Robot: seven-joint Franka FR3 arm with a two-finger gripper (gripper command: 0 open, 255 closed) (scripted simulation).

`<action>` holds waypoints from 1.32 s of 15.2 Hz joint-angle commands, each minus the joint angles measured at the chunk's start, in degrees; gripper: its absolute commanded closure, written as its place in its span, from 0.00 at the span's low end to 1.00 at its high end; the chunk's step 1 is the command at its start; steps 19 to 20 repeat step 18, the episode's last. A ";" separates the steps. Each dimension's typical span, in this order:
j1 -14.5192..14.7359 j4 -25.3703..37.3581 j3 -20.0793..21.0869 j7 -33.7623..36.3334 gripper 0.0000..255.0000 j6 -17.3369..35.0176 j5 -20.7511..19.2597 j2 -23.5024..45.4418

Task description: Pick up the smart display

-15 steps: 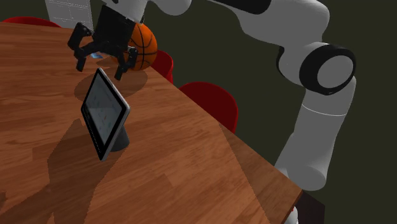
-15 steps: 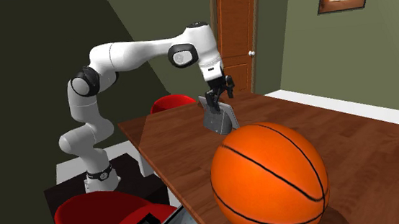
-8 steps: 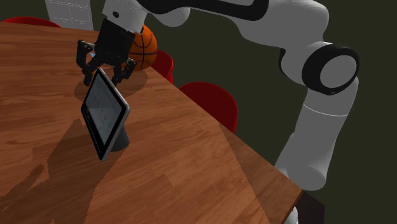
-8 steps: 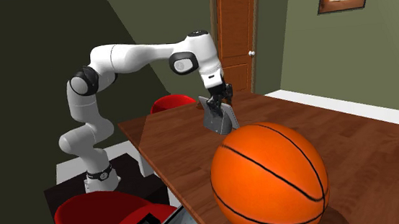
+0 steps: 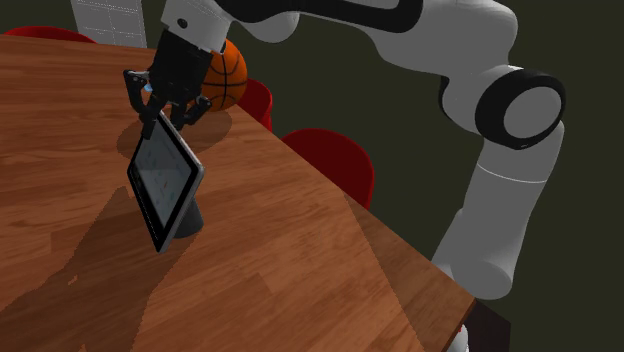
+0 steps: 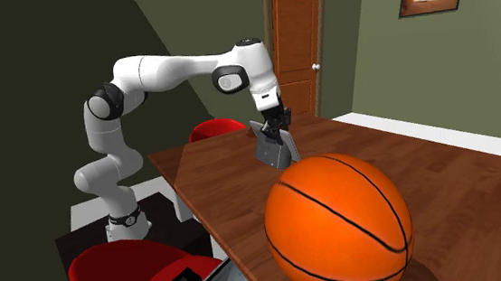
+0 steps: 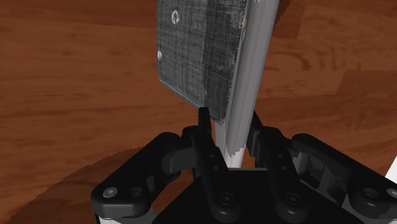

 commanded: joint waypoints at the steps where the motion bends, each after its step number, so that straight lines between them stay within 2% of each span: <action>1: 0.02 0.01 -0.01 -0.01 1.00 0.10 -0.06 0.16; 16: 2.12 18.49 0.19 4.07 1.00 -13.13 -3.11 5.15; 20: 2.15 18.71 0.19 4.12 1.00 -13.28 -3.14 5.23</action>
